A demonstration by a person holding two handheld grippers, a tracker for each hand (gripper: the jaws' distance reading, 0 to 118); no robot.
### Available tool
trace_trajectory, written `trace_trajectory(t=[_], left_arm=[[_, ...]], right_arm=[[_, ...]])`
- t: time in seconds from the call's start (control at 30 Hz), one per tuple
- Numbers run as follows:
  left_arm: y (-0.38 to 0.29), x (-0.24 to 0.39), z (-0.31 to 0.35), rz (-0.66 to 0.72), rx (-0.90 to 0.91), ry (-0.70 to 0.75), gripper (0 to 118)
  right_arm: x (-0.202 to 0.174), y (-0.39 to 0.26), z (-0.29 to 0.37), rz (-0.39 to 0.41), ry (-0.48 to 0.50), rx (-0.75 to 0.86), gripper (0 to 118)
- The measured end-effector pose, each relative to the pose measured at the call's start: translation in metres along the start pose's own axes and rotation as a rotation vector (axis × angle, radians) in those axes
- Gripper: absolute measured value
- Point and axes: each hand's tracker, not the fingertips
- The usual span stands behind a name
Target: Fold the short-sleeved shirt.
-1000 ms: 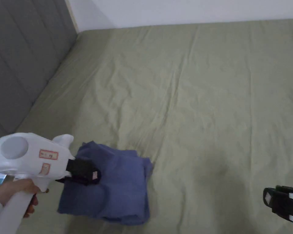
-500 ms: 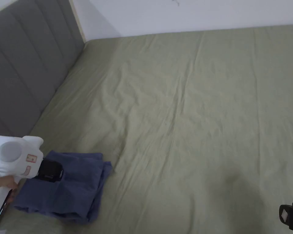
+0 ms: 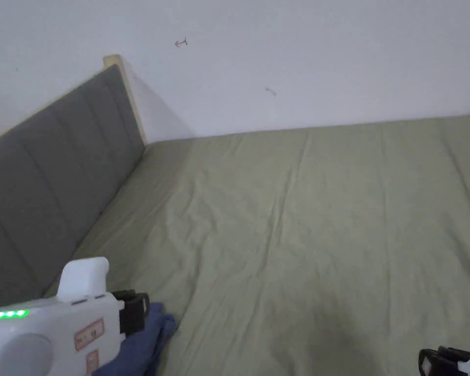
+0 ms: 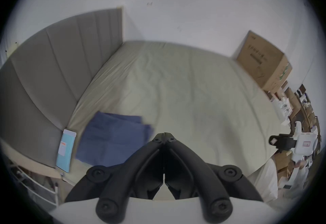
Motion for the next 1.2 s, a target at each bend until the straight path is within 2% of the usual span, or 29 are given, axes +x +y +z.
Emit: trace_trajectory(t=[0.1,0.2,0.33,0.43,0.47,0.5,0.57,0.6,0.63,0.67,0.73,0.77,0.8,0.87,1.03,1.17,1.2], left_arm=[[-0.023,0.052,0.018,-0.018,0.132,0.041,0],[-0.035,0.084,0.032,-0.011,0.195,0.009,0],[-0.034,0.119,0.056,-0.15,0.327,0.105,0],[-0.027,0.132,0.077,-0.129,0.42,0.076,0],[-0.027,0.134,0.085,-0.115,0.462,0.071,1],[-0.024,0.14,0.093,-0.125,0.494,0.059,13],[-0.022,0.145,0.103,-0.16,0.502,0.076,28],[-0.02,0.148,0.106,-0.205,0.491,0.104,43],[-0.019,0.153,0.109,-0.221,0.492,0.093,55],[-0.02,0.153,0.111,-0.222,0.498,0.079,66],[-0.021,0.151,0.116,-0.199,0.51,0.044,102],[-0.021,0.153,0.116,-0.175,0.51,0.033,114],[-0.022,0.152,0.116,-0.162,0.512,0.029,118],[-0.026,0.149,0.119,-0.125,0.565,0.051,118],[-0.024,0.151,0.119,-0.107,0.532,0.128,118],[-0.022,0.157,0.117,-0.198,0.442,0.196,118],[-0.023,0.157,0.116,-0.198,0.428,0.169,118]], right_arm=[[-0.012,0.0,0.022,0.06,0.044,0.122,0],[-0.022,0.002,0.037,0.112,-0.018,0.234,0],[-0.031,0.002,0.059,0.147,-0.029,0.36,0],[-0.04,0.002,0.077,0.181,-0.073,0.466,0],[-0.044,0.002,0.084,0.19,-0.089,0.504,3],[-0.046,0.002,0.091,0.198,-0.11,0.546,18],[-0.051,0.003,0.101,0.213,-0.134,0.588,50],[-0.052,0.003,0.105,0.22,-0.139,0.601,75],[-0.053,0.004,0.108,0.224,-0.149,0.607,91],[-0.054,0.003,0.111,0.231,-0.16,0.62,97],[-0.056,0.0,0.118,0.241,-0.16,0.683,99],[-0.055,-0.001,0.121,0.236,-0.149,0.694,102],[-0.054,-0.002,0.123,0.225,-0.144,0.696,103],[-0.053,-0.001,0.124,0.218,-0.141,0.69,104],[-0.051,-0.002,0.124,0.206,-0.166,0.696,105],[-0.051,0.001,0.124,0.201,-0.165,0.694,105],[-0.051,0.001,0.123,0.206,-0.169,0.692,105]])
